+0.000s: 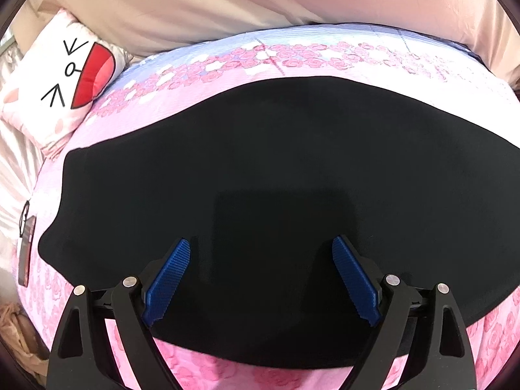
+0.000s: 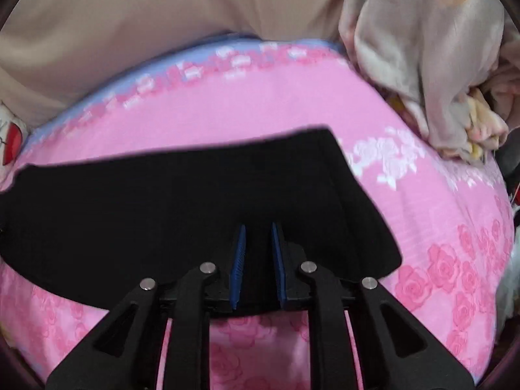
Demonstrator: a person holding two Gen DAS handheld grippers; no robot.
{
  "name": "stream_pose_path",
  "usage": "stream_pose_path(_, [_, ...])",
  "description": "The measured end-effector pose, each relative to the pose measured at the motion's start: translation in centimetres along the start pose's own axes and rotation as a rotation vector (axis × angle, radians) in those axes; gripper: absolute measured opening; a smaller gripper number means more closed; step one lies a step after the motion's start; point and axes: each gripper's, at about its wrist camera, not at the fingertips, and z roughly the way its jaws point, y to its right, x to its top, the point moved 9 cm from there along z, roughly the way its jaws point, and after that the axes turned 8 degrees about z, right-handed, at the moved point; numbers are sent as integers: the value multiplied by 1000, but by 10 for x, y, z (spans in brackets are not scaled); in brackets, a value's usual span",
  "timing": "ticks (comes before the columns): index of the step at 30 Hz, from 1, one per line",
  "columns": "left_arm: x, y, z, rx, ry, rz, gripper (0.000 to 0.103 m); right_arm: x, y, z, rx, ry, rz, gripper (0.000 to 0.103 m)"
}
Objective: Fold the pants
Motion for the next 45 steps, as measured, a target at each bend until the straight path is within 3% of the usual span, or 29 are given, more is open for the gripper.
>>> stream_pose_path(2, [-2, -20, -4, 54, 9, -23, 87, 10, -8, -10, -88, 38, 3, 21])
stream_pose_path(4, [-2, -52, -8, 117, 29, -66, 87, 15, -47, -16, -34, 55, -62, 21])
stream_pose_path(6, [-5, -79, -2, 155, 11, -118, 87, 17, -121, -20, 104, 49, -160, 21])
stream_pose_path(7, [-9, -95, 4, 180, -13, -150, 87, 12, -176, -19, 212, 16, -224, 25])
stream_pose_path(9, [-20, -120, 14, 214, -46, -199, 87, -3, -254, -16, 343, -31, -308, 41])
stream_pose_path(11, [-34, -141, 20, 195, -45, -250, 88, -24, -343, -6, 444, -88, -424, 41])
stream_pose_path(14, [-47, -151, 20, 148, -33, -278, 91, -49, -448, 13, 523, -131, -569, 41])
stream_pose_path(18, [-52, -150, 19, 143, -2, -223, 91, -63, -534, 69, 503, -230, -612, 41])
stream_pose_path(19, [-50, -147, 18, 146, 3, -210, 91, -68, -543, 82, 502, -271, -610, 42])
stream_pose_path(24, [-51, -158, 25, 94, 16, -213, 95, -62, -576, 102, 442, -229, -640, 43])
stream_pose_path(28, [-53, -163, 22, 49, 22, -223, 95, -42, -557, 66, 569, -167, -491, 40])
stream_pose_path(30, [-54, -163, 15, 29, 29, -231, 93, -59, -557, 51, 632, -225, -506, 40])
stream_pose_path(31, [-52, -163, 10, 24, 38, -241, 92, -79, -565, 48, 653, -286, -559, 40])
stream_pose_path(32, [-49, -163, 6, 25, 47, -246, 92, -94, -580, 48, 648, -294, -615, 40])
stream_pose_path(35, [-38, -168, 4, 126, 55, -217, 94, -118, -604, 59, 564, -231, -739, 42])
stream_pose_path(37, [-44, -185, 23, 242, -16, -208, 98, -115, -612, 58, 567, -227, -722, 43])
stream_pose_path(38, [-45, -193, 29, 237, -17, -226, 98, -112, -610, 50, 605, -248, -685, 43])
stream_pose_path(40, [-47, -210, 35, 156, -14, -302, 98, -106, -590, 35, 660, -251, -637, 40])
stream_pose_path(43, [-47, -224, 32, 110, -22, -366, 95, -104, -540, 40, 580, -242, -544, 42])
stream_pose_path(45, [-35, -227, 13, 105, 25, -403, 91, -96, -492, 27, 655, -258, -412, 41])
